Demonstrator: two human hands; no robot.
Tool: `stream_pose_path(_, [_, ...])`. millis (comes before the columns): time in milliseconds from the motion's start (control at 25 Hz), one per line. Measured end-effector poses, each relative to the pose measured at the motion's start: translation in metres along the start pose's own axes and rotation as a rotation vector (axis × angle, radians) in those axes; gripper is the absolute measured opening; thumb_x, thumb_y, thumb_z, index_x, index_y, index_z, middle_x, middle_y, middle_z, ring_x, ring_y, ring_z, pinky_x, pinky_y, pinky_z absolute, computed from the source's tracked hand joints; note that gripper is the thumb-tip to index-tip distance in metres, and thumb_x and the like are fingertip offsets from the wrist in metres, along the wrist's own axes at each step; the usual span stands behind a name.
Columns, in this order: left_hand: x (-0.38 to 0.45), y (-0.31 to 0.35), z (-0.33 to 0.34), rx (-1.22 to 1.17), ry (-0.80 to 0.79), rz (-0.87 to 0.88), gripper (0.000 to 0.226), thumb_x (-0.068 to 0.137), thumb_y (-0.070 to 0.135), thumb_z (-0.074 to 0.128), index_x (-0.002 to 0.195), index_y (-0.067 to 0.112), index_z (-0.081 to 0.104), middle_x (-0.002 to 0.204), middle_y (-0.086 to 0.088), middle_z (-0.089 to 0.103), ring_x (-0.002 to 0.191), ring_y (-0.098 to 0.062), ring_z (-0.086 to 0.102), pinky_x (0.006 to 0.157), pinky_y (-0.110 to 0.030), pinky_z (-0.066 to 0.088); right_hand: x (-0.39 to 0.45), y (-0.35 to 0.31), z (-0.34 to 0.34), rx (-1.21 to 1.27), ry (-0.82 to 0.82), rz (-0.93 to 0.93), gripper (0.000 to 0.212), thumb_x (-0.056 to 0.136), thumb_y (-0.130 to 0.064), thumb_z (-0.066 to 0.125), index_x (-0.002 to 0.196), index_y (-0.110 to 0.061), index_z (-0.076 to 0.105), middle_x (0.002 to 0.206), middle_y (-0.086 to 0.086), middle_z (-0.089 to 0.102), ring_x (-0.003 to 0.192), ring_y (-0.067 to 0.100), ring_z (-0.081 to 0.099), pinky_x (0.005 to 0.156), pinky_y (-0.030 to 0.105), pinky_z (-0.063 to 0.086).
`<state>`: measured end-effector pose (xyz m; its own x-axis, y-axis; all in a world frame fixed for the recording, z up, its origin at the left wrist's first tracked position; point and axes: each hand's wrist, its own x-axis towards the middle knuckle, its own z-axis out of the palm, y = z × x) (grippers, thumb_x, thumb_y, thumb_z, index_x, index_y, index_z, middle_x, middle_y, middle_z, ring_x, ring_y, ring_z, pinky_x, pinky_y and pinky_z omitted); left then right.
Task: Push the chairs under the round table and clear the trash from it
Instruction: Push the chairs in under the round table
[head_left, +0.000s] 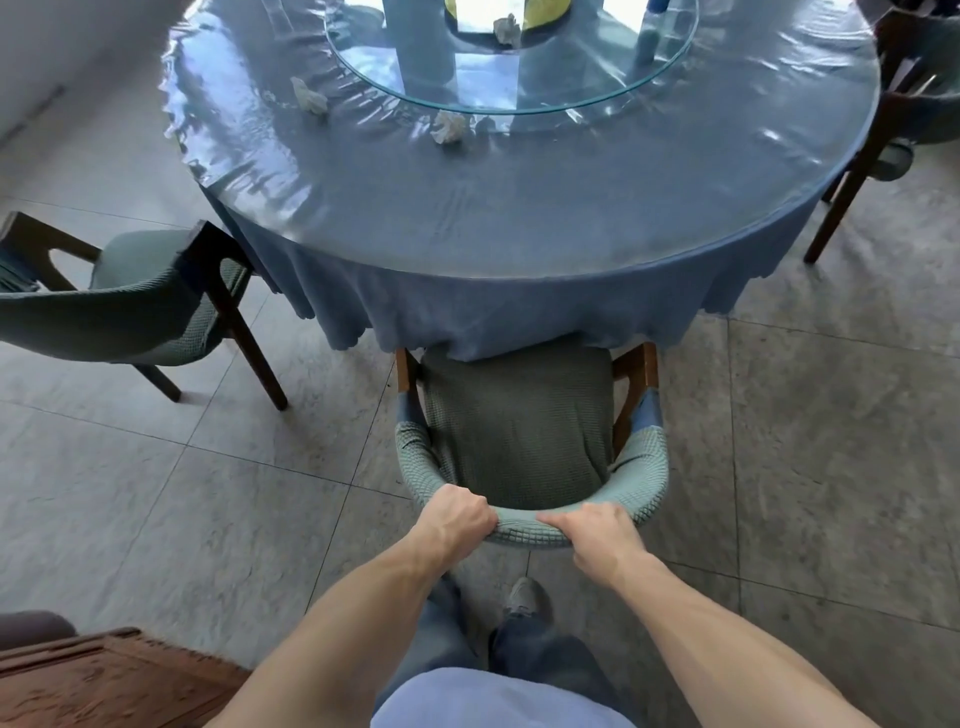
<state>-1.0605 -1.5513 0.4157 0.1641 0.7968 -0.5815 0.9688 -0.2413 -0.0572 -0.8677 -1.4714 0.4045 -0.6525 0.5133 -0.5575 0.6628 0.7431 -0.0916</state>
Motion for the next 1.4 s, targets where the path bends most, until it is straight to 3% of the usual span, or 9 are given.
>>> stream_pose_path(320, [0.02,0.022,-0.01,-0.002,0.028,-0.016,0.022,0.095,0.01,0.047,0.104,0.013,0.067,0.1,-0.007,0.072,0.091,-0.032,0.069,0.072,-0.038,0.049,-0.028,0.014,0.0,0.017,-0.022,0.119,0.068,0.095,-0.007,0.044,0.149,-0.047,0.033,0.128,0.001,0.064,0.116,0.027,0.06,0.092,0.037,0.045])
stream_pose_path(520, [0.024,0.026,-0.013,-0.041,0.015,-0.031,0.021,0.094,0.013,0.05,0.106,0.014,0.067,0.103,-0.008,0.071,0.093,-0.032,0.068,0.076,-0.039,0.051,-0.024,0.024,-0.01,0.029,-0.159,0.082,0.073,0.093,-0.005,0.042,0.15,-0.049,0.026,0.131,0.003,0.062,0.117,0.031,0.06,0.091,0.04,0.048])
stream_pose_path(800, [0.005,-0.043,0.008,-0.274,0.014,-0.053,0.041,0.087,0.04,0.057,0.125,0.026,0.057,0.125,0.003,0.063,0.115,-0.024,0.06,0.089,-0.039,0.052,0.013,0.008,-0.058,0.145,-0.472,0.114,0.074,0.076,-0.04,0.074,0.143,-0.043,0.043,0.138,-0.004,0.057,0.124,0.022,0.054,0.1,0.036,0.048])
stream_pose_path(960, [-0.033,-0.131,0.023,-0.352,-0.09,-0.247,0.046,0.09,0.053,0.053,0.13,0.028,0.057,0.13,0.001,0.061,0.119,-0.023,0.057,0.093,-0.039,0.049,0.078,-0.051,-0.108,0.16,-0.396,0.078,0.069,0.083,-0.059,0.062,0.145,-0.036,0.043,0.144,-0.002,0.053,0.129,0.022,0.052,0.105,0.038,0.044])
stream_pose_path(1120, [-0.105,-0.237,0.047,-0.505,-0.082,-0.446,0.055,0.091,0.059,0.049,0.137,0.029,0.052,0.134,0.0,0.058,0.122,-0.022,0.054,0.096,-0.038,0.045,0.154,-0.157,-0.171,0.128,-0.216,-0.038,0.057,0.092,-0.06,0.049,0.143,-0.034,0.046,0.138,0.002,0.058,0.122,0.024,0.057,0.099,0.037,0.047])
stream_pose_path(1400, [-0.23,-0.392,0.11,-0.679,-0.037,-0.724,0.058,0.09,0.062,0.048,0.138,0.03,0.052,0.136,0.0,0.058,0.121,-0.024,0.055,0.095,-0.036,0.047,0.25,-0.354,-0.244,-0.011,0.015,-0.279,0.052,0.095,-0.056,0.047,0.141,-0.032,0.046,0.136,0.001,0.058,0.121,0.025,0.057,0.092,0.04,0.049])
